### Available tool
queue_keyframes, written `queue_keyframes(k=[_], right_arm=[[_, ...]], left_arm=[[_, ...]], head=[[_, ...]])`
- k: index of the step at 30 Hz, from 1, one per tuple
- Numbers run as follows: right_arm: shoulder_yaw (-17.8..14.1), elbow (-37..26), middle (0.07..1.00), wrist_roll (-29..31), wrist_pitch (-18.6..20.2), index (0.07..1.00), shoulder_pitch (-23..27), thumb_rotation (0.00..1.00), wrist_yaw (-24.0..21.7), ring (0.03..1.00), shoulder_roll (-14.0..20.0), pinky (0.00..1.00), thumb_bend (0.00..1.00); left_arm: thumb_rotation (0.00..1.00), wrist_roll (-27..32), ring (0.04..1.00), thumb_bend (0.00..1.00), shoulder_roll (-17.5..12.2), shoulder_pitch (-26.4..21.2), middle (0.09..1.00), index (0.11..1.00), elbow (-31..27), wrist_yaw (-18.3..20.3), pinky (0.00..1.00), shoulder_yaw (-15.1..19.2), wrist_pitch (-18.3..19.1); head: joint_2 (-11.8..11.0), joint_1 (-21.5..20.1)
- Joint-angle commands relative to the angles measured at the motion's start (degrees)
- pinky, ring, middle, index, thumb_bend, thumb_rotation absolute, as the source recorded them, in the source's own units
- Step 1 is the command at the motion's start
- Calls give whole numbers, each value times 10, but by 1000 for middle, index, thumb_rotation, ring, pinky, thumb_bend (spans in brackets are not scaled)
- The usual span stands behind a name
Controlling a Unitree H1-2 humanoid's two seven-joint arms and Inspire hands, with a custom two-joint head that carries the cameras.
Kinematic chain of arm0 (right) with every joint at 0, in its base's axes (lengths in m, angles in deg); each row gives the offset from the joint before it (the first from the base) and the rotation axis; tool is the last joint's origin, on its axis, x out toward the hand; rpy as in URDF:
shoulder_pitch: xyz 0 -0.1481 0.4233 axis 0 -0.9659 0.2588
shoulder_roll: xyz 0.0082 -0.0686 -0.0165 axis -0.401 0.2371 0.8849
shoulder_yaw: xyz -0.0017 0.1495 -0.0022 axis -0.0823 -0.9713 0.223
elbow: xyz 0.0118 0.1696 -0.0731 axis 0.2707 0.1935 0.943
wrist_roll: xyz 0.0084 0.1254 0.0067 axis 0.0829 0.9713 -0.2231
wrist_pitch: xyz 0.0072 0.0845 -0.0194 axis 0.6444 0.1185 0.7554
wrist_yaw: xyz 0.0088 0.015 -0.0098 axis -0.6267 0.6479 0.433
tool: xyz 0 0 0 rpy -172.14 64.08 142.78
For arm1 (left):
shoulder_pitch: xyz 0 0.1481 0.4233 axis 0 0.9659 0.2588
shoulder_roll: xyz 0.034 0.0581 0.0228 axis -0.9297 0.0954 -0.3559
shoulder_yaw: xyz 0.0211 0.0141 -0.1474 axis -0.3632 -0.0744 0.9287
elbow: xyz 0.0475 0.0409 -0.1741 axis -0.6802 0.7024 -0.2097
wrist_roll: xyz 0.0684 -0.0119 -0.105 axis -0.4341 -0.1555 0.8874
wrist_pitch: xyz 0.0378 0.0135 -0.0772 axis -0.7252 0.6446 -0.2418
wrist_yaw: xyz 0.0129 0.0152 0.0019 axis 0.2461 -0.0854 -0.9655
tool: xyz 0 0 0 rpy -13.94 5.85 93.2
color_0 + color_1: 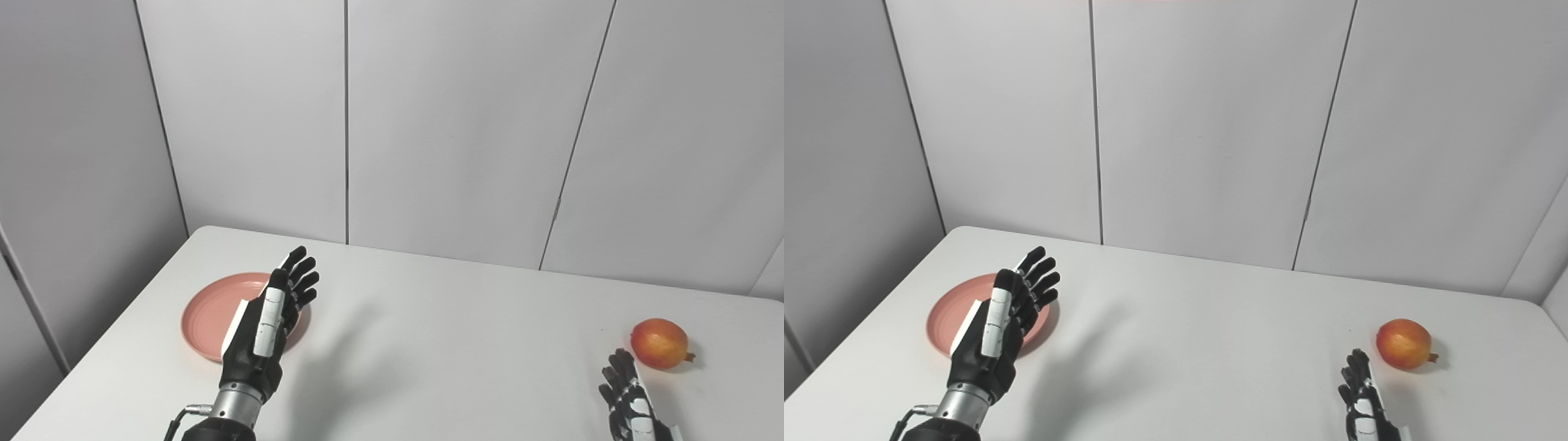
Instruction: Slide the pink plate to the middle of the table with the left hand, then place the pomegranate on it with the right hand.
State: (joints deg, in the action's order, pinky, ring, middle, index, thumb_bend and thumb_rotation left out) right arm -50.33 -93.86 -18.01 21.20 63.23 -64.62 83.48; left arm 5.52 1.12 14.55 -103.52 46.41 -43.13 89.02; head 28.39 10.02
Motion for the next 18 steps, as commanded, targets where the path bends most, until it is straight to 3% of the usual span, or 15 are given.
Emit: queue_keyframes(k=[1,9,15,18], right_arm=[[-5,21,984,2,12,973,-31,985,-4,1000,5,1000,766],[-4,12,973,0,21,964,-34,988,-6,994,8,1000,762],[-4,11,959,0,26,943,-34,980,-7,983,10,1000,762],[-3,11,956,1,27,938,-34,987,-8,982,11,1000,745]], left_arm=[[998,20,901,981,-31,-35,902,893,17,17,887,17,-23],[978,35,896,1000,-101,-75,916,867,133,39,809,63,-98],[958,39,877,1000,-135,-102,882,873,177,41,796,78,-95],[965,40,878,1000,-154,-113,886,880,203,53,741,82,-107]], head=[[3,0],[9,2],[12,6],[12,7]])
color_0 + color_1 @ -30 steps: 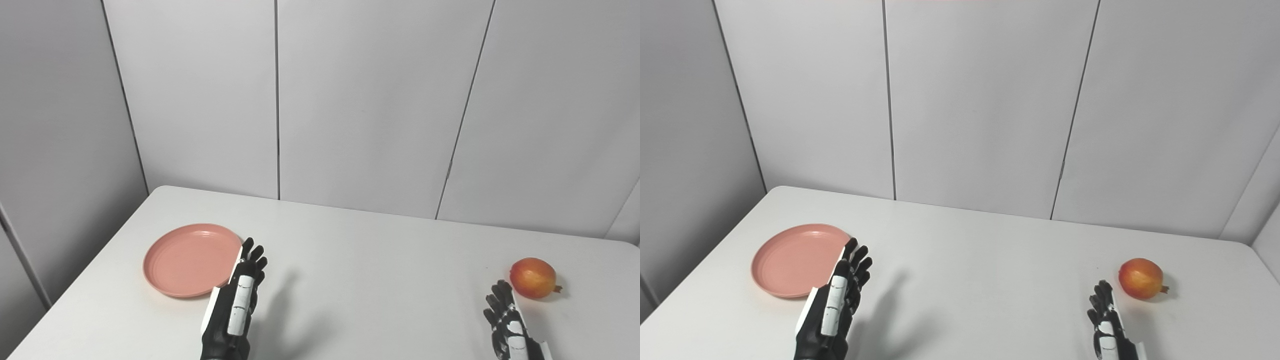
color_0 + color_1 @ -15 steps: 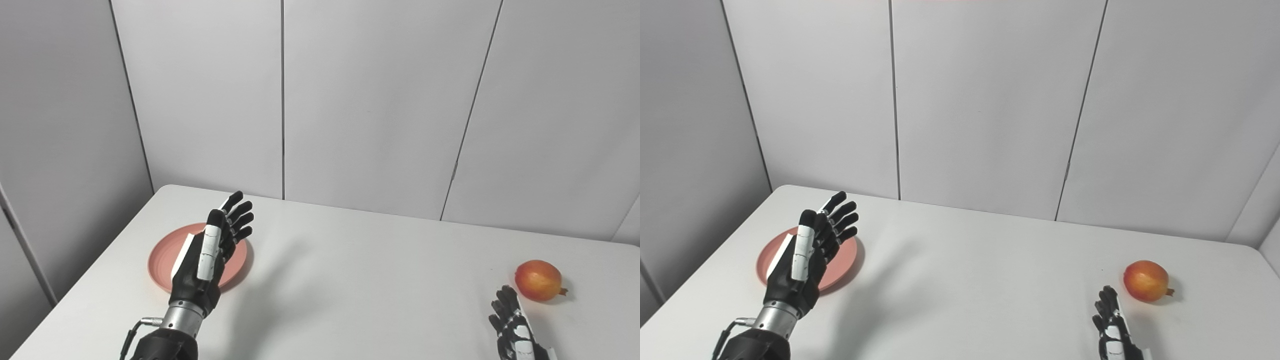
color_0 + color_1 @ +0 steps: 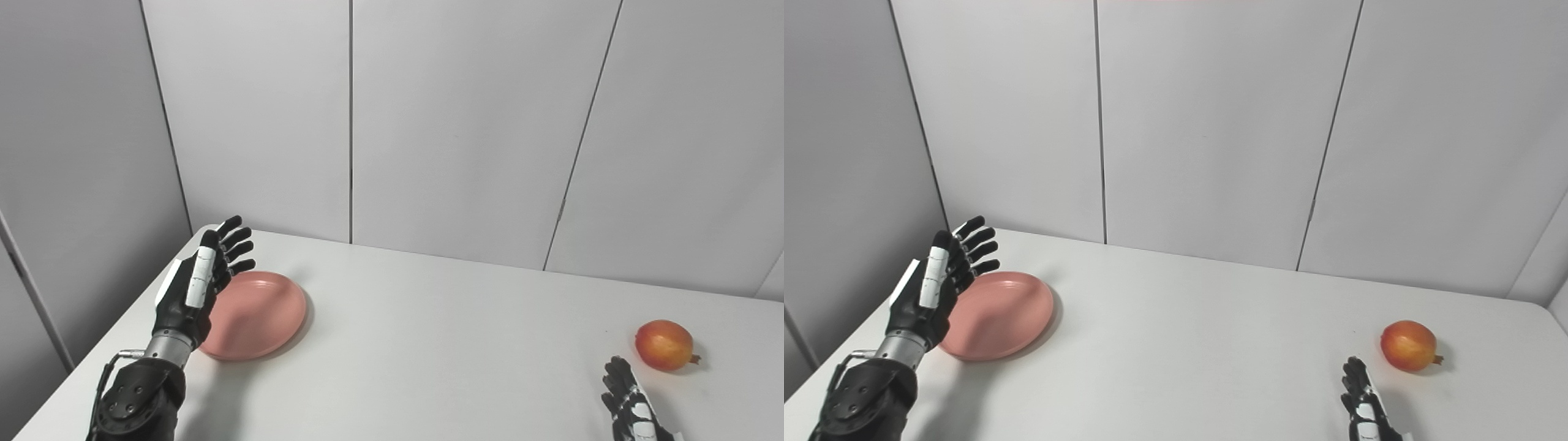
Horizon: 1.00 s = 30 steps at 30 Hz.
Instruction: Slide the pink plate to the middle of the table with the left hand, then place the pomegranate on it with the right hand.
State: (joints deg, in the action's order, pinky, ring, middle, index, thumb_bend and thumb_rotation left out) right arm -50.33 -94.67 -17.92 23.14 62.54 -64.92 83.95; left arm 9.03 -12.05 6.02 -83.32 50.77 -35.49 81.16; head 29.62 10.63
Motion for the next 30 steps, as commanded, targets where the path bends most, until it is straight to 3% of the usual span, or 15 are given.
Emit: queue_keyframes(k=[1,9,13,22,30], right_arm=[[-3,19,955,0,8,936,-27,988,-5,981,6,1000,740],[-2,18,937,-3,12,919,-26,987,-4,967,7,1000,750],[-2,19,934,-3,13,917,-27,993,-5,966,7,1000,739],[-2,14,930,-5,18,903,-29,995,-5,963,7,1000,737],[-3,13,926,-7,20,896,-30,999,-6,961,9,1000,740]], left_arm=[[965,5,876,1000,-27,-31,886,886,9,11,717,7,-31],[931,-11,863,1000,-50,-66,872,870,86,-13,763,28,-42],[937,-8,824,1000,-63,-84,861,876,136,-16,728,38,-54],[901,-16,829,1000,-93,-111,842,849,236,-9,707,41,-75],[883,2,848,1000,-112,-132,848,859,365,34,772,42,-149]], head=[[0,1],[1,-1],[1,-1],[5,-6],[7,-8]])
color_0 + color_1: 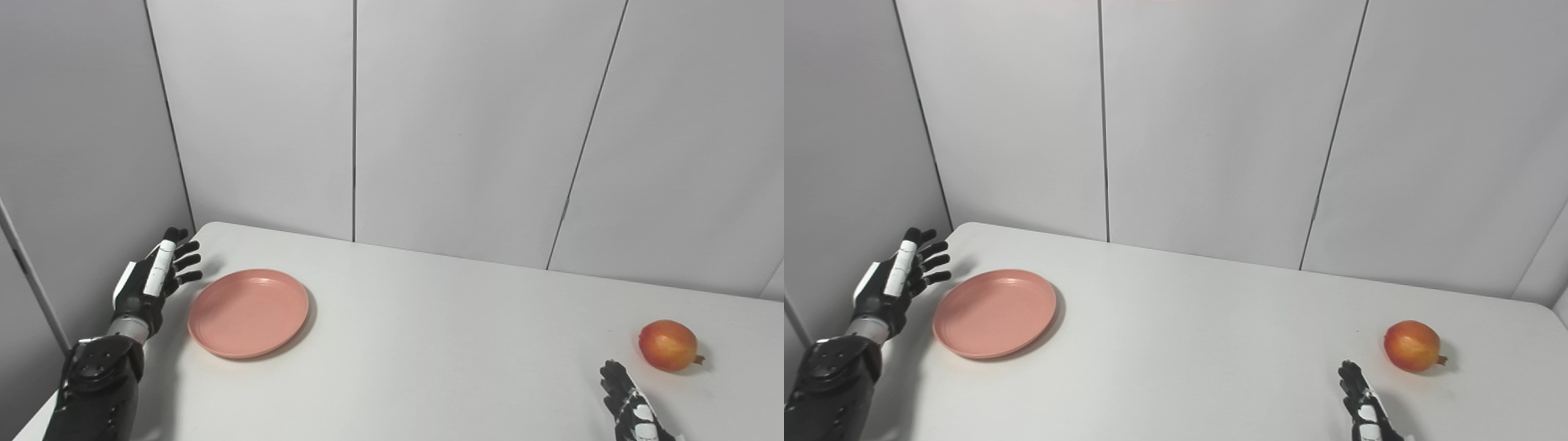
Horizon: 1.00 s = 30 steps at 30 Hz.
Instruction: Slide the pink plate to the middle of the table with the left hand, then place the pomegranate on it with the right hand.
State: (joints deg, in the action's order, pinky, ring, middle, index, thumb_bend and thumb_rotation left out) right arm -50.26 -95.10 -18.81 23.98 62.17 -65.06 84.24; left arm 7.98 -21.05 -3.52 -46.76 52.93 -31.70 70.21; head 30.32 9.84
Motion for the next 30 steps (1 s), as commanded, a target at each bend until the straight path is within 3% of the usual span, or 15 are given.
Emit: queue_keyframes(k=[1,14,20,23,26,30], right_arm=[[-3,16,925,1,13,895,-27,996,-4,960,6,1000,748],[-3,7,919,1,24,886,-29,991,-2,955,2,1000,729],[-1,6,919,-2,23,881,-28,990,-2,957,1,1000,741],[0,5,917,-5,23,877,-28,992,-1,954,-1,1000,740],[0,4,915,-6,24,874,-28,990,0,950,-2,1000,756],[2,2,917,-9,22,878,-27,994,-1,949,-2,1000,758]], left_arm=[[877,16,851,1000,-22,-40,849,860,13,18,778,5,-48],[862,50,836,1000,-15,-74,828,853,147,56,725,7,-132],[895,47,873,1000,-6,-66,865,903,129,51,788,-4,-126],[901,52,892,1000,5,-52,889,901,87,48,810,-6,-105],[916,59,919,1000,13,-45,912,921,71,50,884,-5,-94],[928,63,921,998,21,-28,916,923,40,57,873,-7,-90]], head=[[0,0],[6,-6],[6,-9],[8,-12],[8,-12],[10,-14]])
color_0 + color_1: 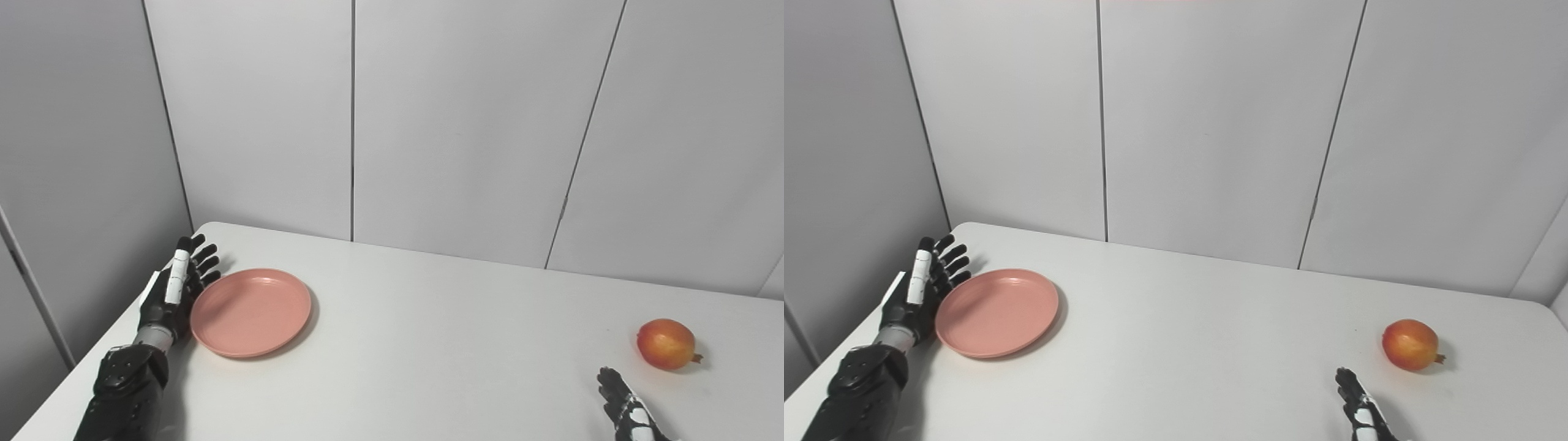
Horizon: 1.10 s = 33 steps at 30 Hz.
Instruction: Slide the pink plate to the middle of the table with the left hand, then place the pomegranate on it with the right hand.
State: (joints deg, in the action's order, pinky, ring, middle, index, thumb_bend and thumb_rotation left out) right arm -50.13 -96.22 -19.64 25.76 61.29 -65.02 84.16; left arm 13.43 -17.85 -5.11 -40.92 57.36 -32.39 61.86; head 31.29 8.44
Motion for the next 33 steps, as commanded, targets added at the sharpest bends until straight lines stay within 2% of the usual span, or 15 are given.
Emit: queue_keyframes(k=[1,4,9,13,19,24,33], right_arm=[[1,13,917,0,3,877,-19,995,-2,949,-1,1000,760],[1,14,916,-1,1,876,-19,996,-3,948,-1,1000,767],[2,19,915,0,-7,878,-17,993,-4,945,-1,1000,772],[2,15,914,-1,-2,873,-17,991,-3,946,-2,1000,780],[4,10,915,-5,5,870,-17,998,-1,948,-4,1000,783],[6,6,912,-10,7,868,-18,995,0,944,-6,1000,784],[8,6,910,-13,8,863,-17,987,1,940,-11,1000,786]], left_arm=[[930,8,924,999,-10,-8,919,922,-23,15,866,-2,-6],[947,10,938,996,-8,2,930,918,-31,21,856,-2,-7],[932,24,929,979,-7,4,920,926,-19,43,893,-2,-14],[915,29,924,994,3,12,915,950,-51,35,873,-4,8],[902,29,926,1000,14,14,914,962,-62,34,825,-8,18],[872,28,902,1000,27,18,897,938,-82,27,805,-12,32],[887,19,872,1000,57,17,870,905,-114,2,767,-22,52]], head=[[0,0],[0,0],[1,-2],[3,-3],[6,-8],[7,-9],[9,-13]])
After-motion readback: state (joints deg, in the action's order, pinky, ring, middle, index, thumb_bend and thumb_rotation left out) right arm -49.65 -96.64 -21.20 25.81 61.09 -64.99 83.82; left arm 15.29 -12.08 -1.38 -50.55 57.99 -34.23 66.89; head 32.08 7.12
